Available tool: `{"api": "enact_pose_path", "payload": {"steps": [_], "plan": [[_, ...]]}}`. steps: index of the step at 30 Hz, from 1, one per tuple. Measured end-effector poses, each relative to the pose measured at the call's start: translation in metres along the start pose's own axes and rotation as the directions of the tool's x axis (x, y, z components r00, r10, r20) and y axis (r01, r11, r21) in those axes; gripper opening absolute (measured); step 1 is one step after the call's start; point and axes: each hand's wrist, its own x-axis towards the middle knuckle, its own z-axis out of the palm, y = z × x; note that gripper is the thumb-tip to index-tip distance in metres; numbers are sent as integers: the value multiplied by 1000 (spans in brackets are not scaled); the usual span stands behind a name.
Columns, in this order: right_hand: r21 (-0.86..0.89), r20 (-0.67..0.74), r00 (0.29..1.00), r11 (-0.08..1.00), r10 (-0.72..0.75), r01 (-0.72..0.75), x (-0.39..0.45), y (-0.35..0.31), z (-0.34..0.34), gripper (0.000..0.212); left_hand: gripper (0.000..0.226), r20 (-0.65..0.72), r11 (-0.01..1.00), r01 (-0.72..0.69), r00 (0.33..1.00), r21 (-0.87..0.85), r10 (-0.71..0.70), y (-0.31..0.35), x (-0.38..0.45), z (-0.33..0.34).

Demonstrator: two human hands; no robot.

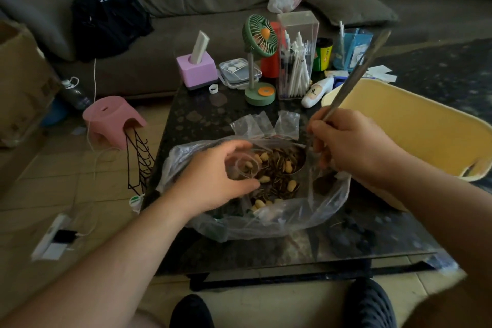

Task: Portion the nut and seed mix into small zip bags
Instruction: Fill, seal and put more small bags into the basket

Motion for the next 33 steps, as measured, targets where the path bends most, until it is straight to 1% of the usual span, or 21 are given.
{"api": "enact_pose_path", "payload": {"steps": [4, 6, 8, 9, 11, 14, 24, 26, 28, 30, 33], "plan": [[-189, -95, 981, 971, -167, 147, -9, -15, -8, 31, 82, -63, 998, -46, 997, 37, 48, 7, 1, 15], [-223, -110, 964, 951, -243, 214, -13, -22, -6, 32, 86, -67, 999, -34, 997, 41, 36, 10, 2, 20], [-255, -76, 950, 927, -304, 277, -15, -26, -1, 24, 87, -59, 999, -23, 998, 32, 25, 12, 3, 23], [-300, -45, 941, 903, -336, 309, -15, -27, 2, 21, 88, -54, 999, -22, 998, 31, 24, 12, 3, 24], [-393, -4, 908, 835, -419, 384, -15, -27, 10, 20, 91, -55, 999, -16, 998, 40, 18, 12, 3, 25], [-450, -2, 855, 764, -519, 463, -13, -25, 16, 22, 93, -71, 999, -4, 997, 37, 6, 11, 4, 26], [-447, 60, 797, 697, -602, 560, -14, -22, 25, 25, 91, -100, 1000, 7, 995, 17, -5, 4, 4, 26], [-467, 81, 798, 684, -598, 560, -13, -22, 26, 29, 93, -110, 1000, 5, 994, 16, -3, 3, 4, 25], [-477, 69, 797, 682, -600, 554, -12, -21, 27, 32, 96, -110, 1000, 5, 994, 9, -4, 5, 3, 24], [-467, 57, 795, 688, -604, 556, -12, -20, 26, 31, 98, -105, 1000, -2, 995, -6, 1, 7, 2, 24], [-465, 81, 789, 677, -609, 571, -13, -19, 27, 30, 99, -89, 1000, -5, 996, 6, 6, 7, 1, 24]]}}
